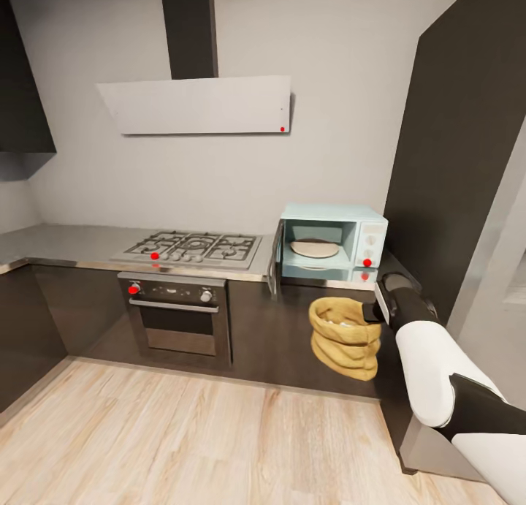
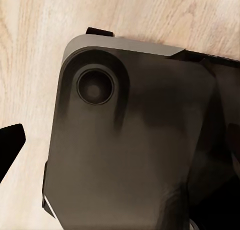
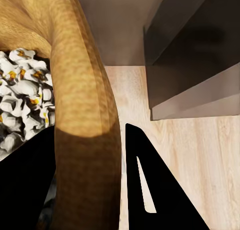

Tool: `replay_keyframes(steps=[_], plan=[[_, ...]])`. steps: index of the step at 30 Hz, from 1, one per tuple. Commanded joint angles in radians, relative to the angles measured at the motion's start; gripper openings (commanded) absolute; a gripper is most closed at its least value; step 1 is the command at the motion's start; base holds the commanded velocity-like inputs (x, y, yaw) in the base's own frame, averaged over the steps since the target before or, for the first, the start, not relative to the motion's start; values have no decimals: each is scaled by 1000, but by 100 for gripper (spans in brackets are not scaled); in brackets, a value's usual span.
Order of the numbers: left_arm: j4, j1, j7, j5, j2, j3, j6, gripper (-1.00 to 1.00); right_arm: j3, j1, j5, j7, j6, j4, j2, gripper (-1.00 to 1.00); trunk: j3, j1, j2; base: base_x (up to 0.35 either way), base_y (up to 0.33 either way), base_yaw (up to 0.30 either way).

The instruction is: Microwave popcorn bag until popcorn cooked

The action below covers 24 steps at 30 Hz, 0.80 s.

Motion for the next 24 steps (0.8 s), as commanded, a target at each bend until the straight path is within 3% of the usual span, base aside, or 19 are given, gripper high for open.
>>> replay_keyframes(steps=[1,14,20,24], plan=[[0,0,0,5,0,2,-3,100,-3,-1,2,6,3,-1,1,-100,-1,0,-1,0,0,0],[2,0,0,5,-2,3,-3,100,-5,-1,-1,6,13,0,6,-100,-1,0,-1,0,0,0],[2,0,0,5,-2,4,-3,100,-3,-9,-1,0,13,-15,32,-100,-1,0,-1,0,0,0],[2,0,0,5,-2,4,-3,100,-2,-54,-2,-3,13,-15,35,-100,-1,0,-1,0,0,0]])
